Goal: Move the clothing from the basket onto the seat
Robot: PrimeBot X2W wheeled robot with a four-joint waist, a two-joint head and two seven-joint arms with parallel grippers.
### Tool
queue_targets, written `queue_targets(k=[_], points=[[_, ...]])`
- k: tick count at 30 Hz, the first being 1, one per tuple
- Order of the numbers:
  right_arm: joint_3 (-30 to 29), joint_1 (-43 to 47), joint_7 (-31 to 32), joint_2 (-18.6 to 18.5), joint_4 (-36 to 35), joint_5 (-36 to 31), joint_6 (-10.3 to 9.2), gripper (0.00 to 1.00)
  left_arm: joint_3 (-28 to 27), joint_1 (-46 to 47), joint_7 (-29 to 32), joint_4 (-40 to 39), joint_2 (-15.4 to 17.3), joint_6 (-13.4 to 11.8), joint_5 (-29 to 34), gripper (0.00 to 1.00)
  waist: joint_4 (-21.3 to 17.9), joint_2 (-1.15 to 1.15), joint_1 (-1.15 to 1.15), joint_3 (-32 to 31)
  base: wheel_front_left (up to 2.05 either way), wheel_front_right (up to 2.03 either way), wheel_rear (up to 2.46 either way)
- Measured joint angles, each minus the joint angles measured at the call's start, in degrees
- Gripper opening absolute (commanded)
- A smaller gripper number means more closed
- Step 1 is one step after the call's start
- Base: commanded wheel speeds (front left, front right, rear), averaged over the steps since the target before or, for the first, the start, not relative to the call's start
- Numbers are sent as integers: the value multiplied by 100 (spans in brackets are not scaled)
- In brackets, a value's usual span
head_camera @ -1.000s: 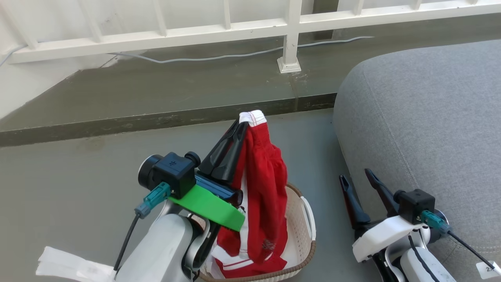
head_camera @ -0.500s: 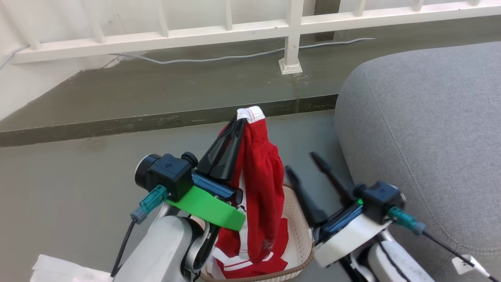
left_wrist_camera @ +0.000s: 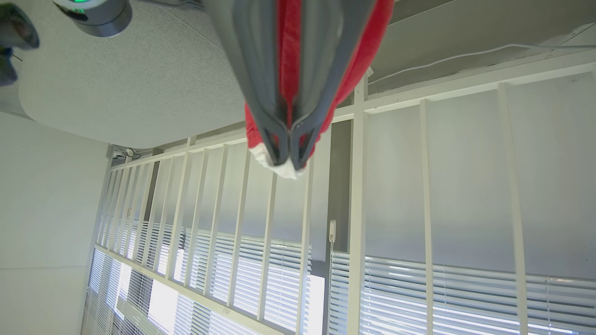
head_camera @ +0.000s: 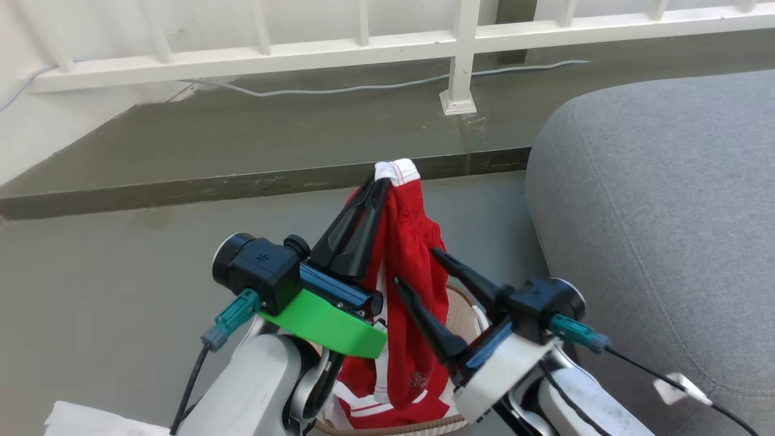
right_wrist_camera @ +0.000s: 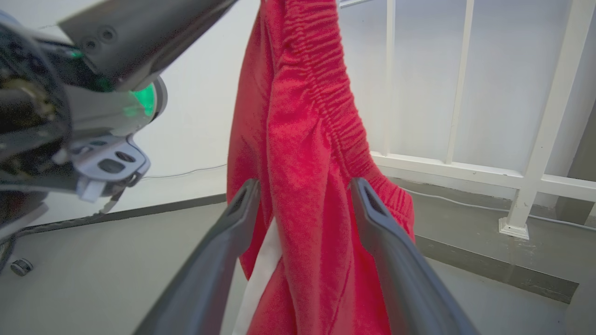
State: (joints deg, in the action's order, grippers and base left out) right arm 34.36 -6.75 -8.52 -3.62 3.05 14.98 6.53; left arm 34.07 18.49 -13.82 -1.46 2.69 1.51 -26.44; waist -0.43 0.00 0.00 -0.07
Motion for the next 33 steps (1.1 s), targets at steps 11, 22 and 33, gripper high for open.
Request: queue_targets(k=[11,22,33], points=[[305,-311,176,0,536,153,1,0,87,-1,0,-136,1,0,0,0,70,0,0,45,0,0,0],[245,-610,-12,2,642,344,1,0,97,-1,16,-260,2,-3,13,100,58,0,0,90,0,0,0],[-214,-878,-207,2,789,455,-74,0,380,-21,223,-250,220,-3,309,100,10,0,0,129,0,0,0]])
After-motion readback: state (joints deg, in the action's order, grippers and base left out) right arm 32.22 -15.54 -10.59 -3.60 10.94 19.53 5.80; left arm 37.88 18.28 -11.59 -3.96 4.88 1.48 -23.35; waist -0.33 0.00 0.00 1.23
